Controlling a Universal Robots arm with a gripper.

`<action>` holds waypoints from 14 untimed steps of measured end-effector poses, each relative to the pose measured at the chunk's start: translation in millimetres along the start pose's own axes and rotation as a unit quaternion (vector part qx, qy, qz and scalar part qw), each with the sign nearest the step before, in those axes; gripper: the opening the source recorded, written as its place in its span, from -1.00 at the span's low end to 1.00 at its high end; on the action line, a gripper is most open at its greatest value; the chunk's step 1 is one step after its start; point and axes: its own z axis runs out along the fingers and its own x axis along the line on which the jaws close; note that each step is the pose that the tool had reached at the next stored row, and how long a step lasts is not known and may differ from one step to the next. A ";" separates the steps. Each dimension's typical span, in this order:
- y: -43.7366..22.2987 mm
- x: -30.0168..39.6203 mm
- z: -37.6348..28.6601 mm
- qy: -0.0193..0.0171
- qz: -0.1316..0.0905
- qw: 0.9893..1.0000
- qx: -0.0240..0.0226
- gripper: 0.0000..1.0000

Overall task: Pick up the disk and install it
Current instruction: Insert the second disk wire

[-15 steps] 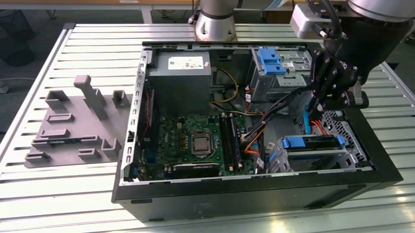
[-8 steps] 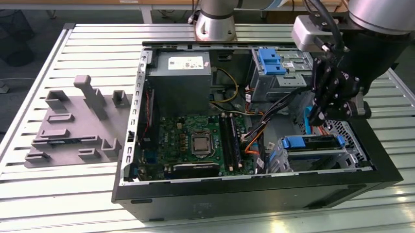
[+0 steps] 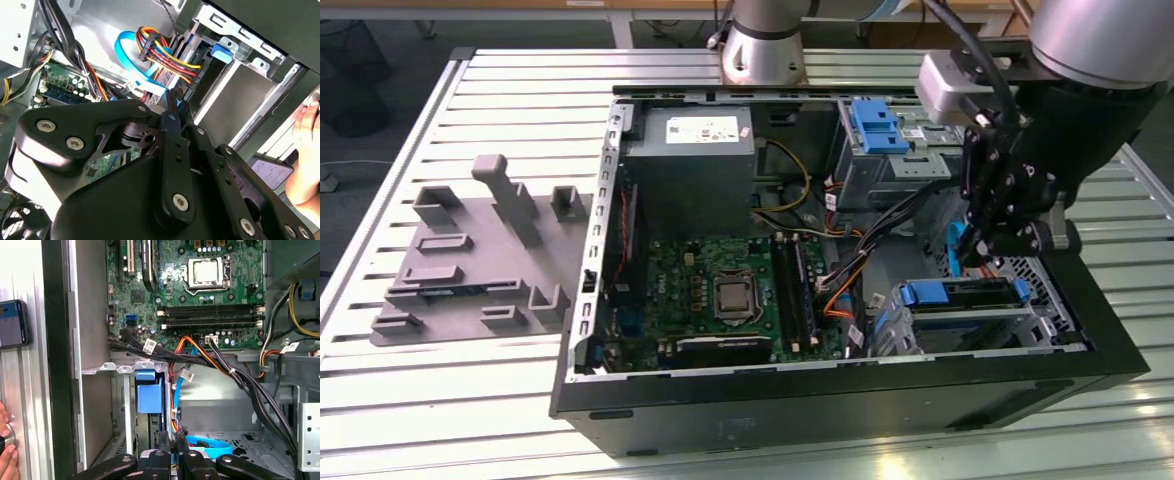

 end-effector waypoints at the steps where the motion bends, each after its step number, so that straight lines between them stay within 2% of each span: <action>1: 0.3 0.1 1.3 0.000 0.001 1.000 0.001 -0.68; 14: 0.7 6.8 11.9 0.000 0.003 1.000 0.001 -0.68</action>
